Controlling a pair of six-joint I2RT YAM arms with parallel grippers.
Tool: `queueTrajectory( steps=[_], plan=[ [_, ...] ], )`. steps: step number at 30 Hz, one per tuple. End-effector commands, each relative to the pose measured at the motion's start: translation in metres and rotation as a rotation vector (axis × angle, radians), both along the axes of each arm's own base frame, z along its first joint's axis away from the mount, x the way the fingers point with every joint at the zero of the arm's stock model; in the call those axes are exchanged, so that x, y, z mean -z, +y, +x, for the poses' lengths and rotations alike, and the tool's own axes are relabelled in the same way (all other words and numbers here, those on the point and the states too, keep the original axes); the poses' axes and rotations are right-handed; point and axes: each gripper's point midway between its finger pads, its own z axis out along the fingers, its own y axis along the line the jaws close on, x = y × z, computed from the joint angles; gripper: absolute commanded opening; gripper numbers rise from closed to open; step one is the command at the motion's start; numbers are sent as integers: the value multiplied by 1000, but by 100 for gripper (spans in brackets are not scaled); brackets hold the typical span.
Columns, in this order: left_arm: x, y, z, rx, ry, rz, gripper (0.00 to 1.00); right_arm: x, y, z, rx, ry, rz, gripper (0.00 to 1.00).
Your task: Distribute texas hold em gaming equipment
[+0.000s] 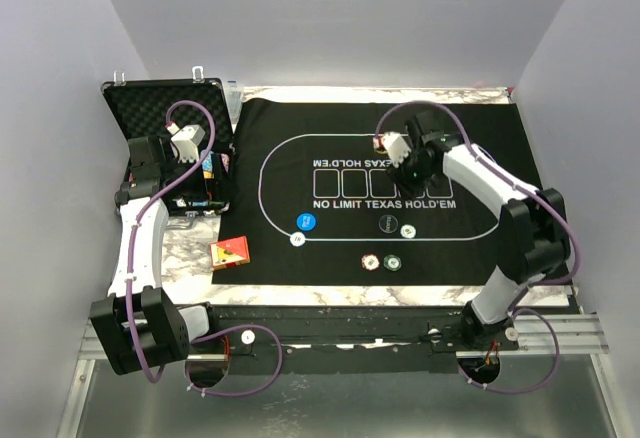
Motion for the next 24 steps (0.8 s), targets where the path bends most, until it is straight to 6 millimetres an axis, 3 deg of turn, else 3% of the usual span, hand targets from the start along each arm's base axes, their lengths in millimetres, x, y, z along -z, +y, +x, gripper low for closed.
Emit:
queueTrajectory(
  steps=[1,6,11,18,24],
  plan=[
    [-11,-6,1,29,-15,-28,99,-17,9,64,33,-89,85,32],
    [-8,-6,3,32,-7,-27,99,-18,13,134,97,-182,120,32],
    [-5,-6,4,35,1,-27,99,-7,18,185,148,-240,154,32],
    [-9,-8,4,38,-1,-43,99,6,13,232,225,-270,217,31],
    [-8,-7,5,38,1,-42,99,19,8,247,241,-263,207,32]
  ],
)
